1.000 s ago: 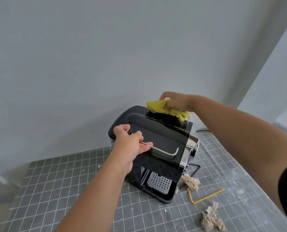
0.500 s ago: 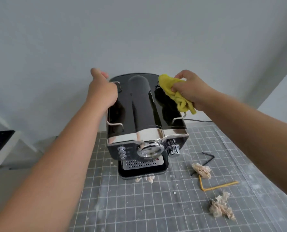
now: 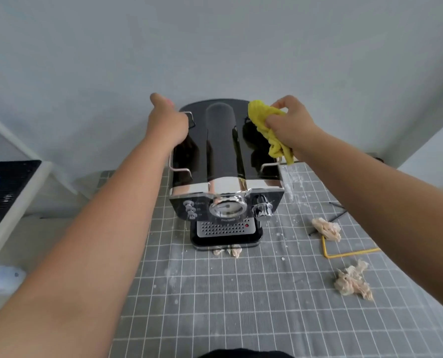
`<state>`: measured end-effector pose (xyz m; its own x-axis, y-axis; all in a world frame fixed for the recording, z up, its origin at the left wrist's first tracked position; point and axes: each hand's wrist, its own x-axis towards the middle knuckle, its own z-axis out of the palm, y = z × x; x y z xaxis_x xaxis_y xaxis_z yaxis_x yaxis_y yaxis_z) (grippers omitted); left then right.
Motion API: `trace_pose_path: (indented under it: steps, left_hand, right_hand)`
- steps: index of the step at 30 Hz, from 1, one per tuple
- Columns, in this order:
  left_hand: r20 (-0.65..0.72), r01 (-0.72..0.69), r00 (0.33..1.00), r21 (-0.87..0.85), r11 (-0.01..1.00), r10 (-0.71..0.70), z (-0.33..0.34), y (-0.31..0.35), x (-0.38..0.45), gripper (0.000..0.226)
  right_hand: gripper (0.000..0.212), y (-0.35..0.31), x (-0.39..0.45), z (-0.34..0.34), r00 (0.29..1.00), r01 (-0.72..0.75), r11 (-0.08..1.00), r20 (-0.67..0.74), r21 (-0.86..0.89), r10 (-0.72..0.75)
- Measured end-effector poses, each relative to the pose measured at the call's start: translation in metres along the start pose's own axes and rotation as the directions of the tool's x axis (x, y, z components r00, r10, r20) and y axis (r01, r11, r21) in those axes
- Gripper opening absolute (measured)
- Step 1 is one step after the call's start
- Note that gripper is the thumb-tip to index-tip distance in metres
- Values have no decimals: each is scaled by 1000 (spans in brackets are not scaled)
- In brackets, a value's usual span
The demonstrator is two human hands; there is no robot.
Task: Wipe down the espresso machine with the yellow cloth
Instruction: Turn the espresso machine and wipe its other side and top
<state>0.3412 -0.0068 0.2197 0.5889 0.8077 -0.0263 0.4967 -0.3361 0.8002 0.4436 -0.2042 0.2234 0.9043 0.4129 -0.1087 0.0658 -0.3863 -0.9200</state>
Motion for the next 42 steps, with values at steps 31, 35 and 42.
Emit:
trace_pose_path:
  steps: [31,35,42]
  left_hand:
    - [-180,-110,972,228,967,153,-6,-19,-28,13]
    - [-176,-114,972,229,967,156,-7,-19,-28,12]
    - [-153,-109,979,180,978,138,-6,-19,-26,6]
  right_hand:
    - [40,46,-24,-45,979,72,896,-141,-438,-147]
    - [50,49,-29,-17,953,287,764,92,-578,-289]
    - [44,70,-47,-41,876,481,717,238,-505,-420]
